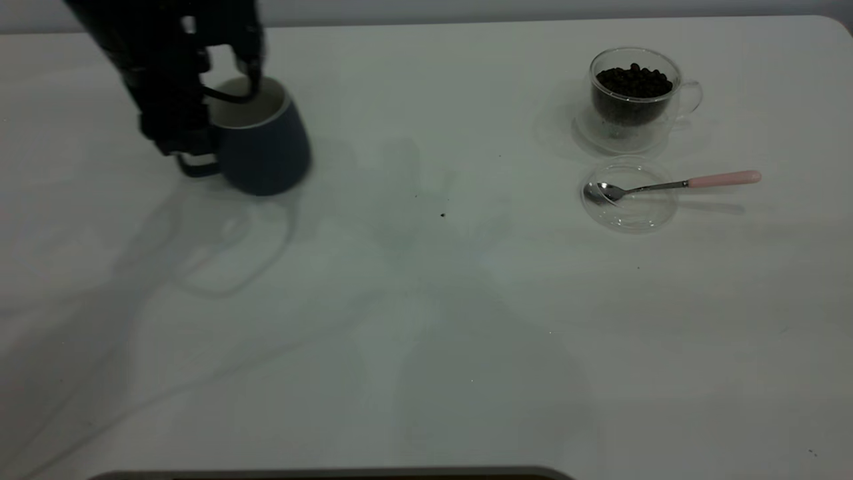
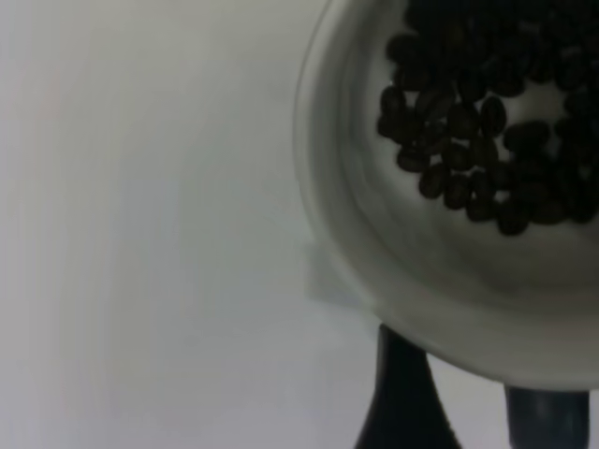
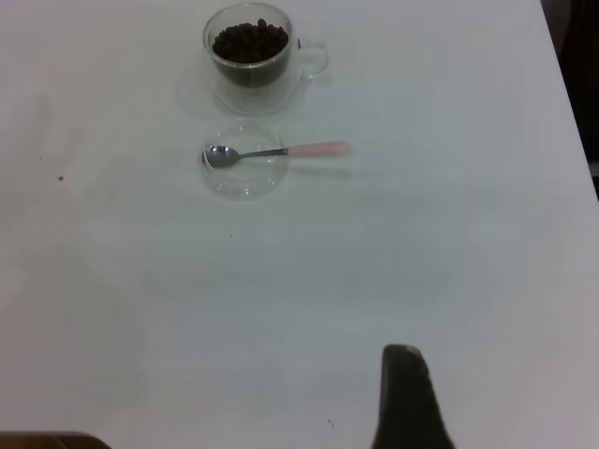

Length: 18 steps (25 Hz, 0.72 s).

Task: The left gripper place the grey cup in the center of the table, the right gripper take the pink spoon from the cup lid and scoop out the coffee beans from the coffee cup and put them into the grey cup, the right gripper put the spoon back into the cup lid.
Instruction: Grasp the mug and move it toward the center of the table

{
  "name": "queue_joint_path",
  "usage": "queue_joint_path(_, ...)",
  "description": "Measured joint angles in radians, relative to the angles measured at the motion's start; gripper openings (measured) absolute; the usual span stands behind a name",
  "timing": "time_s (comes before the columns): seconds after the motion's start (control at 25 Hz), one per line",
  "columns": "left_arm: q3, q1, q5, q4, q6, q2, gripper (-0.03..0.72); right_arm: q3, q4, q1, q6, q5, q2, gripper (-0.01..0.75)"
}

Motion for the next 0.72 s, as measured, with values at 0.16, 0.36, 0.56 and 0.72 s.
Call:
queue_joint_path(0.16, 0.000, -0.084, -0.019, 0.000, -0.001, 0.002, 0.569, 0.000, 0.000, 0.000, 0.000, 0.000, 0.000, 0.537)
queue_joint_path(0.36, 0.000, -0.183, -0.068, 0.000, -0.032, 0.002, 0.569, 0.000, 0.000, 0.000, 0.000, 0.000, 0.000, 0.537)
queue_joint_path(0.56, 0.000, -0.240, -0.108, 0.000, -0.107, 0.002, 0.569, 0.000, 0.000, 0.000, 0.000, 0.000, 0.000, 0.537)
queue_joint_path(0.72, 0.000, -0.247, -0.031, 0.000, -0.206, -0.053, 0.569, 0.000, 0.000, 0.000, 0.000, 0.000, 0.000, 0.537)
